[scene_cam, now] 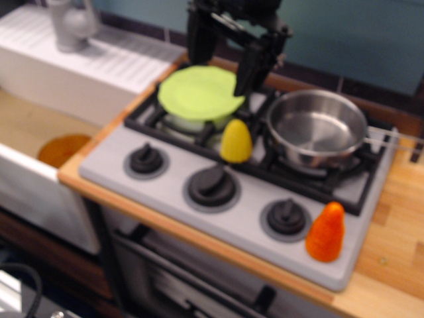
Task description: End effector reaching carrot
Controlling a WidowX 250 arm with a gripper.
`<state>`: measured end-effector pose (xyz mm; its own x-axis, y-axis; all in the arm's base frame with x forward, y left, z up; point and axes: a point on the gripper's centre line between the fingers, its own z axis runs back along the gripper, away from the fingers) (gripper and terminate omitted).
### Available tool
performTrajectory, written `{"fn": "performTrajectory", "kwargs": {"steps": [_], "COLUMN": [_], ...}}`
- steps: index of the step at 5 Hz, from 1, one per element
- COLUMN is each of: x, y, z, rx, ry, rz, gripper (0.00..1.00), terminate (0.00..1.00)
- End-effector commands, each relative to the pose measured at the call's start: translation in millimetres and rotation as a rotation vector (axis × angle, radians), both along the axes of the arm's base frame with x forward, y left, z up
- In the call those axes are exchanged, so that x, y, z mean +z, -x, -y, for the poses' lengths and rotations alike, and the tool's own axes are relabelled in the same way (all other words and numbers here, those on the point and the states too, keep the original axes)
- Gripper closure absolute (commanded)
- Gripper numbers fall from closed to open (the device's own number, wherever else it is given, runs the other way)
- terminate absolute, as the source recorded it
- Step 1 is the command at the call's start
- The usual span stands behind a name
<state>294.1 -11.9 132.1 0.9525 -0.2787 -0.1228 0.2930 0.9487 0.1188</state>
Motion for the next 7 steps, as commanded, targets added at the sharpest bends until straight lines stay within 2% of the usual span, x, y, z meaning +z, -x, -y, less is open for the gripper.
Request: {"fn": "performTrajectory", "kwargs": {"steps": [1,4,5,7], "x": [0.0,-1.2,-9.7,-11.4], "y": [0.0,15.4,16.1,23.9], "z": [0.0,50.0,66.1,91.5], "rx": [0.000,0.027,0.023,0.033], "ry": [0.000,0.065,0.081,0.063], "rz": [0.000,0.001,0.013,0.017], "gripper": [0.00,0.00,0.00,0.00], "terminate": [0.00,0.00,0.00,0.00]}}
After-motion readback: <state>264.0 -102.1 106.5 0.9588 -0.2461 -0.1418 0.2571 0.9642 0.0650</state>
